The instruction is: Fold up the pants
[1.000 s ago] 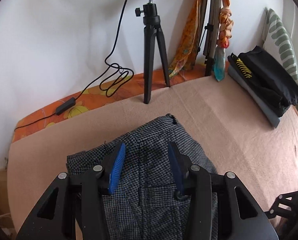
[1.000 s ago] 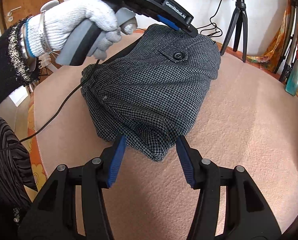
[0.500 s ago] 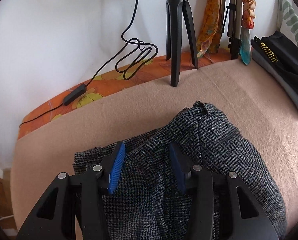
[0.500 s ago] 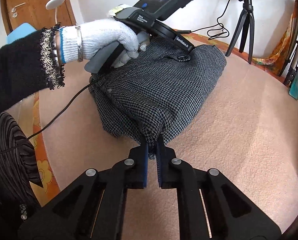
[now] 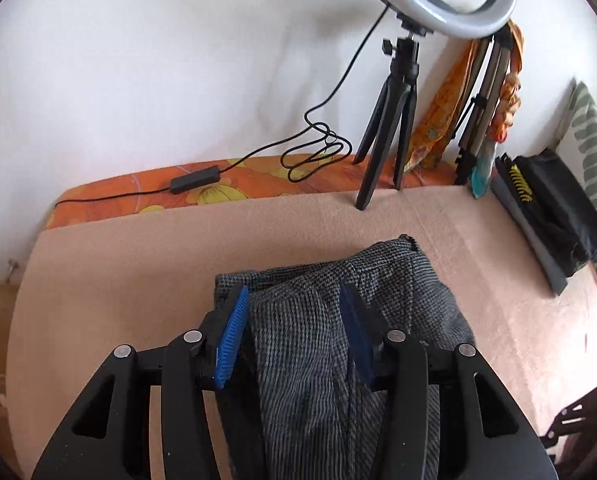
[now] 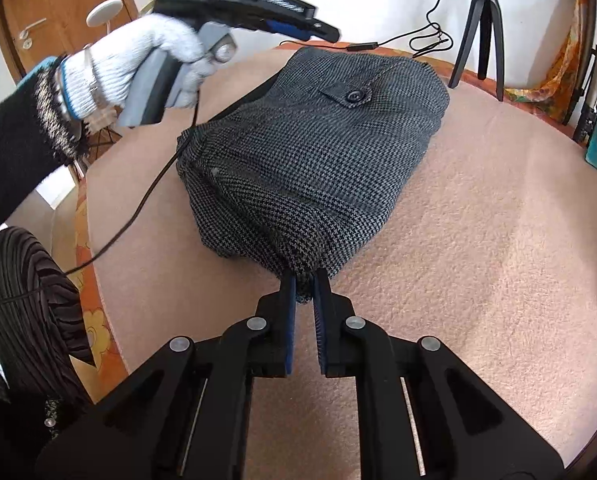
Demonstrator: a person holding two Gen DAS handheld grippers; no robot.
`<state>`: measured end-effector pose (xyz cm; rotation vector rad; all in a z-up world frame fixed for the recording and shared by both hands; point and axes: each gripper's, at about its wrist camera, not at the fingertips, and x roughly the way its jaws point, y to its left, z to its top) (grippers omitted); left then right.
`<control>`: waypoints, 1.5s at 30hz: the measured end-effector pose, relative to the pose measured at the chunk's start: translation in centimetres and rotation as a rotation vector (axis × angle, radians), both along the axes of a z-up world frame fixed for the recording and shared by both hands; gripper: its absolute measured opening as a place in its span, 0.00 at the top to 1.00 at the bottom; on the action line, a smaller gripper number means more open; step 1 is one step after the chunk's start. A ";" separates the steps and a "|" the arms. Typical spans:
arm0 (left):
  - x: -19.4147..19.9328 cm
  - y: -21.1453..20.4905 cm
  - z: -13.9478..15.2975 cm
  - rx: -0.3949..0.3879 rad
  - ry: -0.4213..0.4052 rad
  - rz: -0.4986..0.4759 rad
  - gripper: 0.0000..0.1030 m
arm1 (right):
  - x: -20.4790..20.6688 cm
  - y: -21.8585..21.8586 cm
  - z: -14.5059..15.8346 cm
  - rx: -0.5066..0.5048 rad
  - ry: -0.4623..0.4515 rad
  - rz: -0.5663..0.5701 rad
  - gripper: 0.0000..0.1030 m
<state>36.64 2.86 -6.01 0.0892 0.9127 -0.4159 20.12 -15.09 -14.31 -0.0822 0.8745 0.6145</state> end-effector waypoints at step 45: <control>-15.4 11.2 -9.0 -0.765 0.358 0.579 0.33 | 7.3 -6.0 -0.6 0.450 0.259 -0.294 0.31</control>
